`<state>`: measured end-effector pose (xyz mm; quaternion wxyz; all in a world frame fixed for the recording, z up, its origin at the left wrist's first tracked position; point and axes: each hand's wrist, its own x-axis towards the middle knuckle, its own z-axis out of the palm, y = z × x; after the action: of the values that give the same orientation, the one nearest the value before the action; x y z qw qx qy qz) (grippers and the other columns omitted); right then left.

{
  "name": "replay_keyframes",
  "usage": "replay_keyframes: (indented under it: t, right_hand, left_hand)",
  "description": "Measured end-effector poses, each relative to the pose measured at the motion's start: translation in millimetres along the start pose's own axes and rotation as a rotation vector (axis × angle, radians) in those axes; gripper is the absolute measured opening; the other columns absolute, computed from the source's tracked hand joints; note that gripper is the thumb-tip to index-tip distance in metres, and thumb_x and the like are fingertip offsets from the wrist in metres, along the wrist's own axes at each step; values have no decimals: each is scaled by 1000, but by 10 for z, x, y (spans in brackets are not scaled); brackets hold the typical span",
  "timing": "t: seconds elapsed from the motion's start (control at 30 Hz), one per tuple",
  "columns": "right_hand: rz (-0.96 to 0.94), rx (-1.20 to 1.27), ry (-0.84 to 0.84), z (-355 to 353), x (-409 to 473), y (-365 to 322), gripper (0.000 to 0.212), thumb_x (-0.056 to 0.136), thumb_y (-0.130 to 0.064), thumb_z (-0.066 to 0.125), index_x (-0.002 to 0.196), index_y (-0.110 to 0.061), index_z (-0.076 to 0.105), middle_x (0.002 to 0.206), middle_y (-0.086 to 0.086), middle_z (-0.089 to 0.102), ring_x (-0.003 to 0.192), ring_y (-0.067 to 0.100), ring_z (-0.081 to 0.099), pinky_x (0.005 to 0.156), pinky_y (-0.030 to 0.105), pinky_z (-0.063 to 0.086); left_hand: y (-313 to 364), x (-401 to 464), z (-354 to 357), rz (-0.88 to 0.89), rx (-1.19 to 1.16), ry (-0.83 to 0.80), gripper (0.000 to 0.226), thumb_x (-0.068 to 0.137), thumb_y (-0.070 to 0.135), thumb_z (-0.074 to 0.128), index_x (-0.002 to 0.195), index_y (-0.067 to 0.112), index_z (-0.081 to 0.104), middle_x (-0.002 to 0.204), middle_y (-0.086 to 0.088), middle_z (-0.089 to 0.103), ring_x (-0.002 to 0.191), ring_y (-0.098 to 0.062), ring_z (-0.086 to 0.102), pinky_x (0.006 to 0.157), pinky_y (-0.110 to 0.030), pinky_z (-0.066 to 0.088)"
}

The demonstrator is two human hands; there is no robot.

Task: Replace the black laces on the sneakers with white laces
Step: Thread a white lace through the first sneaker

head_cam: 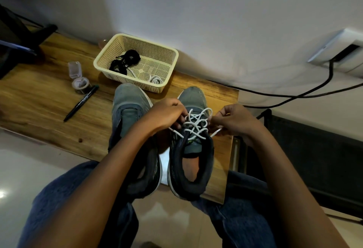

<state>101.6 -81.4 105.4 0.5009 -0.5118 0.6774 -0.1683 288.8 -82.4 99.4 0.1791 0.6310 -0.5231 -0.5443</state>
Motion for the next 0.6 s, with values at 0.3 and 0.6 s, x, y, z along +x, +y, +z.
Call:
replay_keyframes:
  t: [0.3, 0.6]
  right_hand:
    - [-37, -75, -98, 12, -15, -29, 10, 87, -4, 67, 78, -7, 63, 72, 7, 67, 61, 11, 63, 47, 16, 45]
    - [19, 113, -226, -72, -51, 2, 8, 90, -5, 63, 95, -9, 59, 84, 10, 71, 70, 14, 68, 63, 27, 54]
  left_hand:
    - [-50, -12, -23, 49, 69, -16, 21, 87, 18, 68, 107, 14, 61, 80, 3, 61, 68, -7, 54, 58, -23, 39]
    - [-85, 24, -24, 52, 91, -13, 13, 88, 11, 66, 100, 16, 63, 85, -1, 63, 81, -16, 60, 74, -28, 46]
